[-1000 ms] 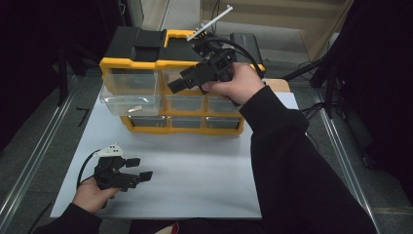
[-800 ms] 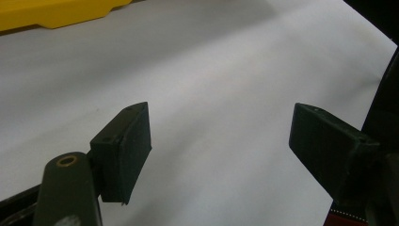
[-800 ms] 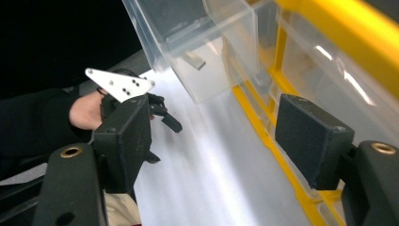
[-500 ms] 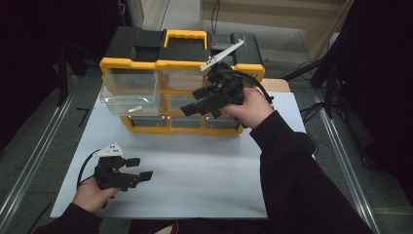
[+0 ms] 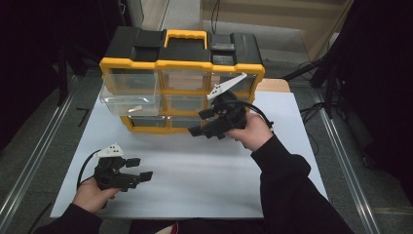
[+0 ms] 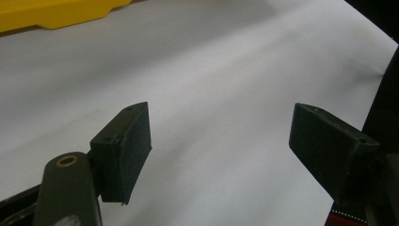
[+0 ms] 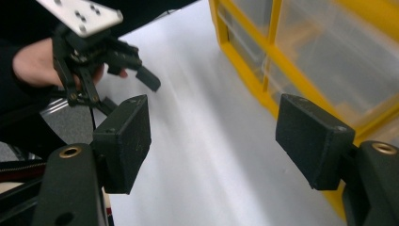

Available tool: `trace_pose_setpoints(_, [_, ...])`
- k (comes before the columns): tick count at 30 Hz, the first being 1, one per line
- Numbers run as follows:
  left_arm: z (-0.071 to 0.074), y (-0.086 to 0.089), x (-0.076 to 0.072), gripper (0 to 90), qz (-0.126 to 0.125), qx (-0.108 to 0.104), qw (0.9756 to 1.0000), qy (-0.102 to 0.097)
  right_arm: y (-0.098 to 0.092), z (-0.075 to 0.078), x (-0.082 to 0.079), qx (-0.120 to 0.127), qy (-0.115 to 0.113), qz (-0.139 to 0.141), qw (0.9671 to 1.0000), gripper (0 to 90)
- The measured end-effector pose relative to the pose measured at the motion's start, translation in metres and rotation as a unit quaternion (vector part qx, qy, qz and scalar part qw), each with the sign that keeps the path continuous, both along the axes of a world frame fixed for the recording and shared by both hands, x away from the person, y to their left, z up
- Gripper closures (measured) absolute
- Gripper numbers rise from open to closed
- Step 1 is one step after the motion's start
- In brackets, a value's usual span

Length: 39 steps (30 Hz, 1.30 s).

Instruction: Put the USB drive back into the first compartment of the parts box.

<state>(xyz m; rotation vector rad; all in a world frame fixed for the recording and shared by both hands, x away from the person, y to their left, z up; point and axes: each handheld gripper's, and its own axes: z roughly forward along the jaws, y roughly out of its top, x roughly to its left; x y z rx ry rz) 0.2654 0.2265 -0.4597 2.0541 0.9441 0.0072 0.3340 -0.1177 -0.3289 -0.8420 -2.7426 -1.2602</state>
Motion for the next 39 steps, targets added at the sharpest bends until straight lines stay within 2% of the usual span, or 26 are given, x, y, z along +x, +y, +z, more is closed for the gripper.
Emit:
trace_pose_setpoints(7, [0.0, 0.0, 0.0, 22.5, -0.001, 0.002, 1.0, 0.0, -0.005, -0.038, -0.005, -0.001, 0.014, -0.013, 0.9998, 25.3])
trace_pose_setpoints(11, [-0.001, 0.0, 0.0, 22.5, -0.003, 0.005, 1.0, 0.0, -0.006, -0.06, -0.006, 0.0, 0.026, -0.008, 0.9996, 25.3])
trace_pose_setpoints(17, [-0.001, -0.001, 0.0, 22.5, -0.004, 0.004, 1.0, 0.002, -0.005, -0.085, -0.008, 0.003, 0.03, -0.015, 0.9994, 25.4])
trace_pose_setpoints(22, [-0.001, -0.001, 0.0, 22.5, -0.005, 0.004, 1.0, 0.002, -0.002, -0.105, -0.012, -0.005, 0.031, -0.02, 0.9993, 25.5])
trace_pose_setpoints(30, [0.0, -0.001, -0.001, 22.5, -0.008, 0.004, 1.0, 0.003, -0.003, -0.125, -0.018, -0.014, 0.044, -0.025, 0.9986, 25.5])
trace_pose_setpoints(39, [-0.001, -0.001, -0.001, 22.5, -0.011, 0.004, 0.9999, 0.002, -0.018, -0.126, -0.024, -0.009, 0.039, -0.038, 0.9985, 25.4])
